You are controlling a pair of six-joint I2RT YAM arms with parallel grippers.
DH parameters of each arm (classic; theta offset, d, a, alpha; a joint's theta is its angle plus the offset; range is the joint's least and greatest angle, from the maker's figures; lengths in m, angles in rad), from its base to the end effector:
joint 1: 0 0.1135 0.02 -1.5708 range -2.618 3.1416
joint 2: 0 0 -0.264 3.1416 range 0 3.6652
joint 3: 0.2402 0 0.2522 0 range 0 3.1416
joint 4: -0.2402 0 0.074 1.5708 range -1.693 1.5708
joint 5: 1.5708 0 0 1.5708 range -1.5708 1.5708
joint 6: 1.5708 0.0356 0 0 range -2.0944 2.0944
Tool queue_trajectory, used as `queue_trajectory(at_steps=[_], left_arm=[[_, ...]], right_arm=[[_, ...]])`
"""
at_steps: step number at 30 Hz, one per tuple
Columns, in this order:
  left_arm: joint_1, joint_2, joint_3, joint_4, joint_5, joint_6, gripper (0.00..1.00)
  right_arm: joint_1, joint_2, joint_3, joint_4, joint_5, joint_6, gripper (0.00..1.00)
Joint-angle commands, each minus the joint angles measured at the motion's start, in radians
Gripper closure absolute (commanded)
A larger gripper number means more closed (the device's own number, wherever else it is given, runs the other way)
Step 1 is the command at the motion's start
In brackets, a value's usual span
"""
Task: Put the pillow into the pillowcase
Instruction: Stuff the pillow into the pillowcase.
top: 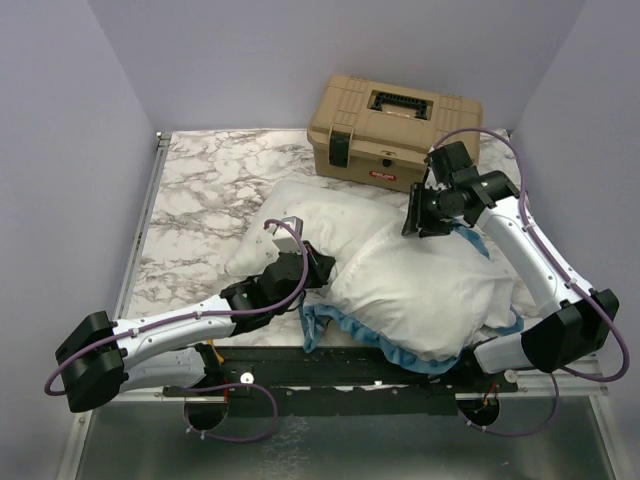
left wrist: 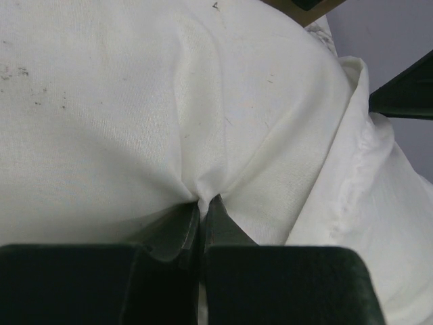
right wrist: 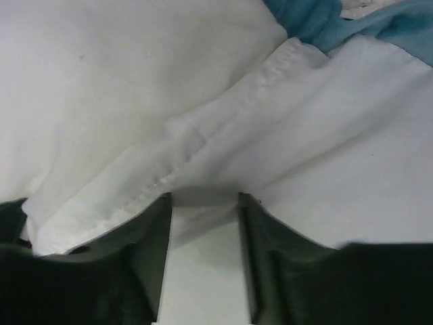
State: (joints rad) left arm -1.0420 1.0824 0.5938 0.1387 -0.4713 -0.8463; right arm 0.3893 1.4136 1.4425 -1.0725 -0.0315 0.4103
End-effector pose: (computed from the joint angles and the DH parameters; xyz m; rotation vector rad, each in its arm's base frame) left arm 0.1350 -0.1990 0.2484 -0.1349 1.9648 -0.8271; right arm 0.2558 0.1061 0.3466 0.0166 2.6502 0.3168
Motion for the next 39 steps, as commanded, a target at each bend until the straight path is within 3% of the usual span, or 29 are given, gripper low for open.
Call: queue_trajectory(at_steps=[1, 4, 5, 12, 15, 16, 17, 18, 19, 21, 24, 31, 34, 36, 39], left_arm=[[-0.001, 0.005, 0.003, -0.016, 0.016, 0.008, 1.00], [-0.001, 0.015, 0.014, -0.017, 0.018, 0.019, 1.00], [-0.001, 0.017, 0.017, -0.017, 0.017, 0.020, 1.00], [-0.001, 0.029, 0.038, -0.002, 0.017, 0.031, 1.00], [-0.001, 0.043, 0.056, 0.010, 0.020, 0.038, 1.00], [-0.001, 0.050, 0.061, 0.011, 0.021, 0.041, 1.00], [-0.001, 0.055, 0.067, 0.011, 0.022, 0.043, 1.00], [-0.001, 0.061, 0.070, 0.012, 0.023, 0.043, 1.00], [-0.002, 0.066, 0.072, 0.014, 0.023, 0.042, 1.00], [-0.002, 0.073, 0.072, 0.024, 0.025, 0.040, 1.00], [-0.001, 0.081, 0.072, 0.030, 0.031, 0.037, 1.00], [-0.001, 0.079, 0.060, 0.035, 0.041, 0.030, 1.00], [-0.001, 0.074, 0.054, 0.036, 0.045, 0.027, 1.00], [-0.001, 0.070, 0.050, 0.036, 0.044, 0.025, 1.00], [-0.001, 0.060, 0.049, 0.037, 0.040, 0.021, 1.00]], right_arm=[[-0.017, -0.011, -0.035, 0.041, -0.177, 0.017, 0.64], [-0.018, -0.004, -0.017, 0.067, -0.217, 0.025, 0.95], [-0.019, 0.001, -0.006, 0.073, -0.226, 0.027, 0.99], [-0.024, 0.013, 0.134, 0.167, -0.346, 0.063, 1.00], [-0.023, 0.049, 0.217, 0.129, -0.374, 0.068, 1.00], [-0.023, 0.057, 0.233, 0.101, -0.357, 0.066, 0.98], [-0.023, 0.055, 0.237, 0.078, -0.333, 0.063, 0.86], [-0.024, 0.044, 0.224, 0.066, -0.306, 0.061, 0.66], [-0.026, 0.026, 0.201, 0.059, -0.286, 0.059, 0.53], [-0.037, -0.005, 0.150, 0.042, -0.254, 0.051, 0.40], [-0.084, -0.048, 0.059, 0.011, -0.239, 0.046, 0.30], [-0.219, -0.094, -0.117, 0.006, -0.296, 0.034, 0.28], [-0.219, -0.076, -0.169, 0.045, -0.338, 0.046, 0.30], [-0.220, -0.063, -0.197, 0.093, -0.381, 0.060, 0.36], [-0.219, -0.023, -0.202, 0.133, -0.456, 0.064, 0.66]])
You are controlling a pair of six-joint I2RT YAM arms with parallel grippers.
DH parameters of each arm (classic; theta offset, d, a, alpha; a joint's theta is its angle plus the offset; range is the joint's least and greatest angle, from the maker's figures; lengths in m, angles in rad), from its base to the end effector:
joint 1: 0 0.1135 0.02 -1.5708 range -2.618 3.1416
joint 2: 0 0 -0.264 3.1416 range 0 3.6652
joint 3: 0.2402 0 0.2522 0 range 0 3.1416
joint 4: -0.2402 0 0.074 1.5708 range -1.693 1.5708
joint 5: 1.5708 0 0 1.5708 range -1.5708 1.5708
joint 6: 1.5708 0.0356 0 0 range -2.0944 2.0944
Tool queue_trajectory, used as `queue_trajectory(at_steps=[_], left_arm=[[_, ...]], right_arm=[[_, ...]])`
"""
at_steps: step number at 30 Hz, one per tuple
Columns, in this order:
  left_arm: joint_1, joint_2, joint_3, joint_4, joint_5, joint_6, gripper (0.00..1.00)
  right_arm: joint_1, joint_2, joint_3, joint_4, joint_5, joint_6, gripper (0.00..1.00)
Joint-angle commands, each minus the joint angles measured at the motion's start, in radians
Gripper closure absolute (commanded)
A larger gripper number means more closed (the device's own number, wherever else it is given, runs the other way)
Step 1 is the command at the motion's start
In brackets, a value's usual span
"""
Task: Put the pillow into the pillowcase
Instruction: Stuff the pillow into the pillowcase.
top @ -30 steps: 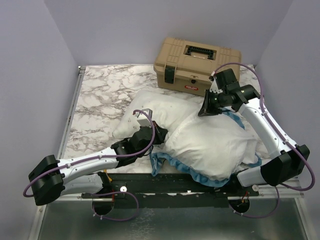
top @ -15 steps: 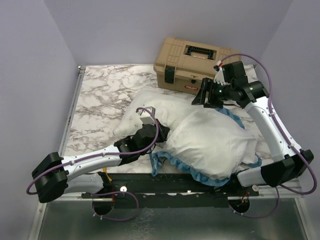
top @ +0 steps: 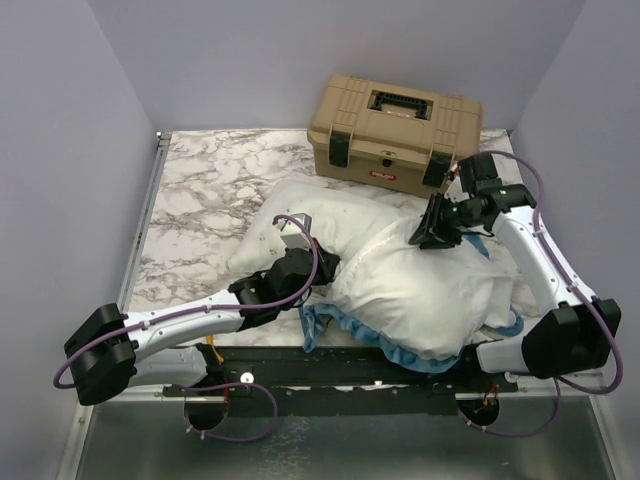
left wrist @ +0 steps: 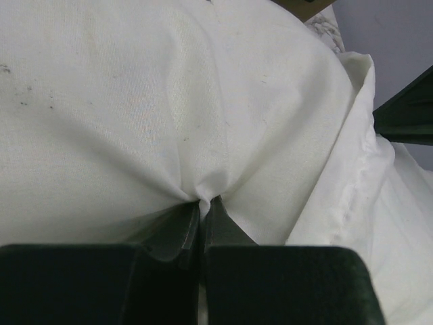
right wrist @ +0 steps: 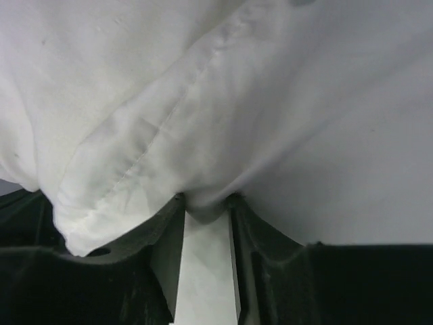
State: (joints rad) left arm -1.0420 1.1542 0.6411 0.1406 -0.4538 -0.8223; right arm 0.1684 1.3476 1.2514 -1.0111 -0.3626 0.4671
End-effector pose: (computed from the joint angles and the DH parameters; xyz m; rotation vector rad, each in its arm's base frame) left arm 0.1420 -0.2121 0.2484 -0.0925 1.9881 -0.8074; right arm 0.2533 0.0559 0.3112 0.2900 2.7226 0.6780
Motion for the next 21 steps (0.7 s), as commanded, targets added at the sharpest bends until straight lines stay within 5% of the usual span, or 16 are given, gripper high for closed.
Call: queue_trajectory(at_steps=[1, 3, 8, 12, 16, 21], left_arm=[[-0.002, -0.015, -0.001, 0.034, 0.022, -0.003, 1.00], [-0.001, -0.023, -0.002, 0.033, 0.017, -0.003, 1.00], [-0.001, -0.038, -0.005, 0.034, -0.002, -0.002, 1.00], [-0.001, -0.024, 0.010, 0.055, 0.001, 0.012, 1.00], [-0.001, 0.028, 0.056, 0.088, 0.021, 0.032, 1.00], [-0.002, 0.131, 0.151, 0.155, 0.056, 0.054, 1.00]], right_arm=[[0.001, 0.057, -0.006, 0.078, -0.145, 0.008, 0.78], [0.002, 0.072, 0.020, 0.081, -0.148, 0.006, 0.99], [0.001, 0.067, 0.184, 0.060, -0.131, -0.007, 1.00], [0.003, 0.060, 0.279, 0.143, -0.318, 0.036, 1.00], [0.028, 0.032, 0.221, 0.395, -0.511, 0.228, 1.00], [0.139, 0.039, 0.107, 0.624, -0.537, 0.371, 1.00]])
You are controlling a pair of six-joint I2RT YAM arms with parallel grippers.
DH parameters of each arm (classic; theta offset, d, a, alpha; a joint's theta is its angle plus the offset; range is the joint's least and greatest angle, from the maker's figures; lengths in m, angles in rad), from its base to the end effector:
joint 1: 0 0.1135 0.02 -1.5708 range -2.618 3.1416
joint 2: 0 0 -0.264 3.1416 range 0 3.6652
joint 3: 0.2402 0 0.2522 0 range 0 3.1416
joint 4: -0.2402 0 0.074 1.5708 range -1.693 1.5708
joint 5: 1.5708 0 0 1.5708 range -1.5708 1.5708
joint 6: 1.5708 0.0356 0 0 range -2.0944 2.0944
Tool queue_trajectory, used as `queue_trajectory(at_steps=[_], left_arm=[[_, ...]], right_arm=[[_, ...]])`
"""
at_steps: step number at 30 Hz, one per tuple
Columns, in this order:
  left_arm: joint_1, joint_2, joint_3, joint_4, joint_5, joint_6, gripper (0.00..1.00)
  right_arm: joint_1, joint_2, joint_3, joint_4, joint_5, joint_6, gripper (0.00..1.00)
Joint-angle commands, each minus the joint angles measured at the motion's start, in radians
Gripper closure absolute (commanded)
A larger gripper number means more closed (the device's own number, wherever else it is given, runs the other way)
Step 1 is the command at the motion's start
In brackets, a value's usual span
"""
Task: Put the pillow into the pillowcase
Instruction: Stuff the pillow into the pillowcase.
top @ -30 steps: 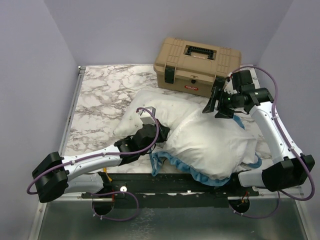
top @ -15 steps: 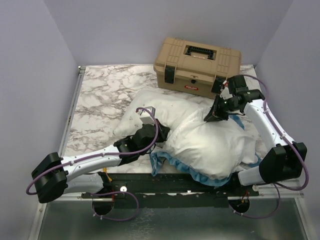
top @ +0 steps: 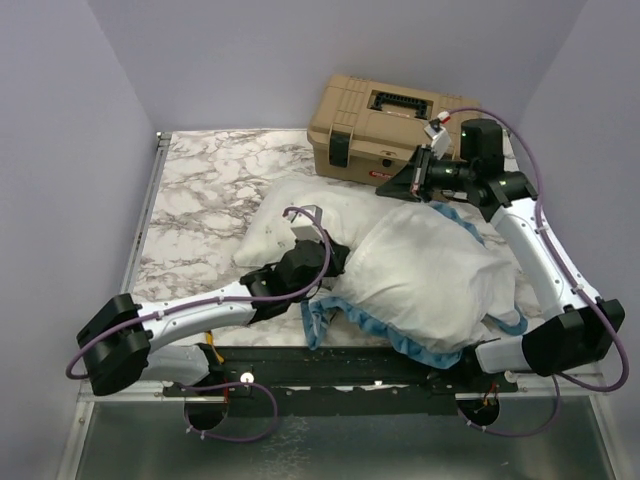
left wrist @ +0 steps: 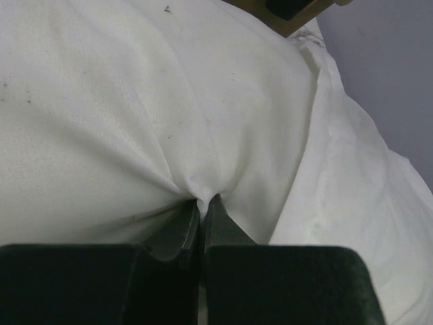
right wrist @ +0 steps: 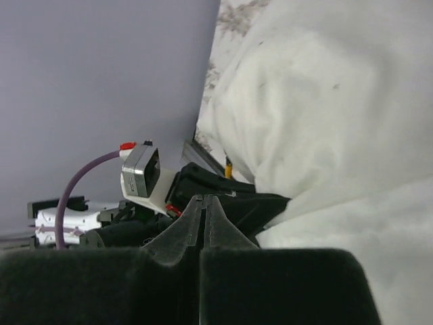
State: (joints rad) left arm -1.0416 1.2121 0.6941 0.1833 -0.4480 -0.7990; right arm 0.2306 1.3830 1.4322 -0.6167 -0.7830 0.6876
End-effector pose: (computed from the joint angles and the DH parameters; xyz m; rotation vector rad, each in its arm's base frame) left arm 0.1496 -0.2253 0.2567 -0.0769 1.9571 -0.8271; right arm 0.2825 0.0921 0.3915 0.0133 2.2622 1.3527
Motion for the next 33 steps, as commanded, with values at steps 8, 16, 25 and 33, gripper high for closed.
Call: queue_trajectory(at_steps=[8, 16, 25, 33], left_arm=[[-0.014, 0.161, 0.164, 0.120, 0.127, 0.018, 1.00], [-0.017, 0.122, 0.097, 0.094, 0.108, -0.021, 1.00], [-0.018, 0.085, 0.079, -0.033, 0.037, -0.129, 1.00], [-0.018, 0.050, 0.059, -0.034, 0.010, -0.138, 1.00]], right_arm=[[0.108, 0.109, 0.240, -0.317, 0.468, -0.218, 0.54], [0.082, 0.130, 0.283, -0.495, 0.778, -0.339, 0.09], [0.028, 0.206, 0.118, -0.413, 0.629, -0.323, 0.24], [0.026, 0.202, 0.208, -0.359, 0.523, -0.288, 1.00]])
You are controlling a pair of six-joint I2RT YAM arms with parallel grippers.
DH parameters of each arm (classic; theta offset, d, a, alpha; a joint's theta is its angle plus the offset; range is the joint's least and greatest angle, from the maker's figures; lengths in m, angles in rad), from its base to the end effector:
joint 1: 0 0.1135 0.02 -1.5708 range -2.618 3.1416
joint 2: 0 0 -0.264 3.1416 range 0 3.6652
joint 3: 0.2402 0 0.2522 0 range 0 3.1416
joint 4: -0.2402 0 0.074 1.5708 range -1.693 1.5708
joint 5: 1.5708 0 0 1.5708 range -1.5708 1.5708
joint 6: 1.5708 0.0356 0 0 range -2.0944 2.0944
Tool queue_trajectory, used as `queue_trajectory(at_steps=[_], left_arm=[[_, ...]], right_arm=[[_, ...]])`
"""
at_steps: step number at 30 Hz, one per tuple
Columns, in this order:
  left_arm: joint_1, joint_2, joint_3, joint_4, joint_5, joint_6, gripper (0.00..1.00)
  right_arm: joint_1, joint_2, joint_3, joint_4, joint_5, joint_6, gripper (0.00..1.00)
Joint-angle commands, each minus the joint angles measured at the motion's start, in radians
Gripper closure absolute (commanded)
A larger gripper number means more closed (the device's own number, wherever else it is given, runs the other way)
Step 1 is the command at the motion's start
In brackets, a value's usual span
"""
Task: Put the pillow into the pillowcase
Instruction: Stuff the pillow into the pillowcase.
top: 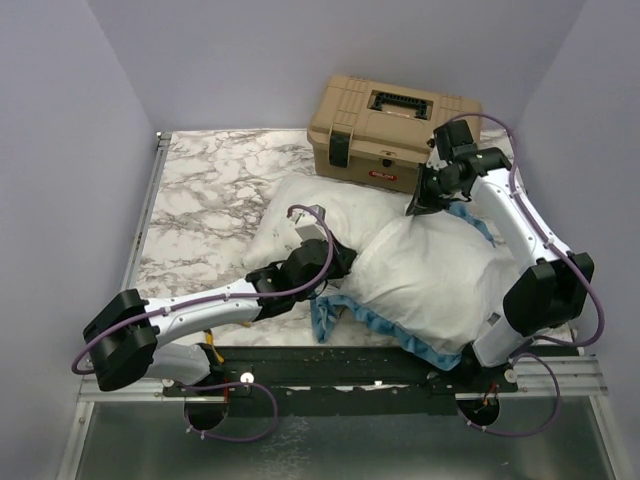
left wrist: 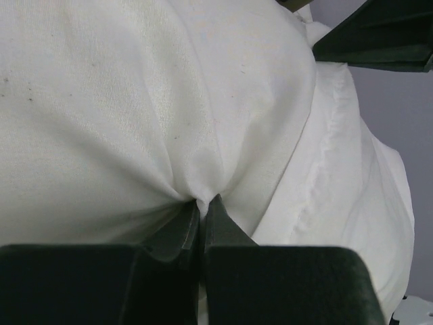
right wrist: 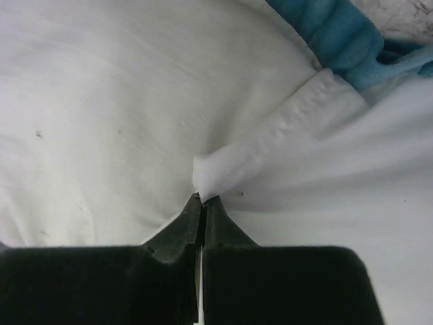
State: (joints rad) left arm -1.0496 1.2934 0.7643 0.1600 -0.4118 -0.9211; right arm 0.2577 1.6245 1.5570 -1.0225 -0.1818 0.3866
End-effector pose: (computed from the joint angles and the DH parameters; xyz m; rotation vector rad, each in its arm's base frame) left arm 0.1562 -0.2434 0.2571 -0.1573 2.0140 -0.9115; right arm 0.3204 0.0911 0.3238 0.1141 2.7064 0.4443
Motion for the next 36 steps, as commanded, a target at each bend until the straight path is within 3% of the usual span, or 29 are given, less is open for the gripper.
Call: queue_trajectory(at_steps=[1, 7, 10, 13, 16, 20, 22, 24, 26, 28, 31, 36], left_arm=[[-0.008, -0.029, -0.008, -0.010, -0.028, -0.012, 1.00], [-0.010, 0.045, 0.056, 0.000, 0.023, 0.022, 1.00], [-0.010, 0.101, 0.107, 0.024, 0.078, 0.038, 1.00], [-0.018, 0.159, 0.172, 0.032, 0.118, 0.058, 1.00], [-0.046, 0.186, 0.235, 0.032, 0.120, 0.127, 1.00], [-0.055, 0.123, 0.246, -0.030, 0.094, 0.233, 1.00], [-0.054, 0.055, 0.253, -0.144, 0.038, 0.282, 0.75], [-0.048, -0.014, 0.277, -0.289, -0.041, 0.307, 0.36], [-0.018, -0.064, 0.318, -0.400, -0.068, 0.324, 0.14], [0.062, -0.080, 0.370, -0.452, 0.045, 0.353, 0.08], [0.232, -0.041, 0.442, -0.471, 0.303, 0.333, 0.08], [0.389, 0.178, 0.624, -0.495, 0.554, 0.374, 0.08]], right_arm=[[-0.002, -0.045, 0.107, 0.046, -0.095, 0.015, 1.00], [-0.001, -0.093, 0.155, 0.174, -0.380, 0.098, 1.00], [0.008, -0.126, 0.067, 0.379, -0.582, 0.207, 1.00], [0.046, -0.144, -0.026, 0.594, -0.685, 0.306, 1.00], [0.064, -0.135, -0.109, 0.643, -0.684, 0.302, 1.00], [0.064, -0.092, -0.177, 0.477, -0.513, 0.172, 1.00], [0.064, -0.070, -0.202, 0.425, -0.441, 0.122, 1.00], [0.064, -0.063, -0.226, 0.416, -0.398, 0.100, 1.00], [0.064, -0.066, -0.233, 0.417, -0.382, 0.091, 1.00], [0.064, -0.070, -0.224, 0.420, -0.381, 0.087, 1.00], [0.064, -0.080, -0.206, 0.418, -0.385, 0.078, 1.00], [0.064, -0.104, -0.198, 0.414, -0.395, 0.071, 1.00]])
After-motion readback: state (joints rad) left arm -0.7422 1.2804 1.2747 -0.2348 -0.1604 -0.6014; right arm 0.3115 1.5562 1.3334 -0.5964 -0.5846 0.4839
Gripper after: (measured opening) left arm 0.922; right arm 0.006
